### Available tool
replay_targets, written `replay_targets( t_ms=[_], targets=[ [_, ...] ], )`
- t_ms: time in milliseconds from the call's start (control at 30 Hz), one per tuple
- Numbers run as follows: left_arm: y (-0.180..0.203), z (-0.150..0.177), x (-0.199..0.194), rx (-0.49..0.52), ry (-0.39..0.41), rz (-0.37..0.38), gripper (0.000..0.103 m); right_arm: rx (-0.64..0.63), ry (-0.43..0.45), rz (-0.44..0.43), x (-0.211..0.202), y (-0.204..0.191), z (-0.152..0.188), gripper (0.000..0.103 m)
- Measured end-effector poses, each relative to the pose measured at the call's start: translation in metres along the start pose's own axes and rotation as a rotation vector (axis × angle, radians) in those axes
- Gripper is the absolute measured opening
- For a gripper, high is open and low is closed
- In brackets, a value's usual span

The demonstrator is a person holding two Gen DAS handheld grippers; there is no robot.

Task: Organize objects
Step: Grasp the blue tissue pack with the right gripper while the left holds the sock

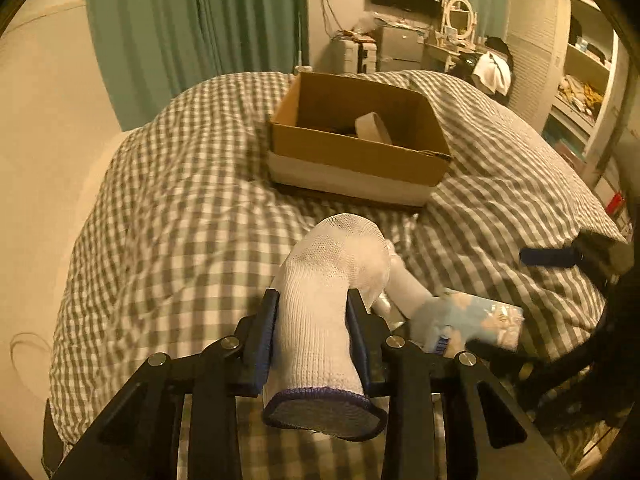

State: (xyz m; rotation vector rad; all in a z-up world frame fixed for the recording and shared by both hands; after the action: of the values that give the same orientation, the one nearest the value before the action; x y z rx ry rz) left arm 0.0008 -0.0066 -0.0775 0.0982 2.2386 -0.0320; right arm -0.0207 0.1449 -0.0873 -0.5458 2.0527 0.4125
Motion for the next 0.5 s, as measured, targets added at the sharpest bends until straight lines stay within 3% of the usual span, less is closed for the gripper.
replay_targets(
  t_ms=[167,233,367,500],
  targets=[
    [-0.005,0.001,-0.001,-0.009,0.003,0.002,0.033,-0.074,-0.053,-0.007,0.019,-0.020,0.008,0.095],
    [-0.005,0.001,-0.001,-0.008,0.002,0.003,0.033,-0.090,-0.066,-0.001,0.023,-0.022,0.009,0.087],
    [-0.005,0.005,-0.002,-0.003,0.003,0.004,0.033,-0.104,-0.079,-0.004,0.025,-0.021,0.009,0.060],
    [-0.005,0.005,-0.002,-0.004,0.003,0.006,0.033,-0.124,-0.069,0.001,0.022,-0.025,0.009,0.057]
  ],
)
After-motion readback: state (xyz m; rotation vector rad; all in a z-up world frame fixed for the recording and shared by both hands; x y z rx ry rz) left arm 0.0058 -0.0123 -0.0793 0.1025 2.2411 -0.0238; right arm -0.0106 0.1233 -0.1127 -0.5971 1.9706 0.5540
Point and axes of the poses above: each gripper's, at about its wrist camera, not at the fingertips, and x roughly the way its jaws point, y to its right, z to its underside, the point moved 1 cm from there along x, roughly the way its jaws point, and after that the axes turned 4 degrees about -x, right-handed, at the moved point
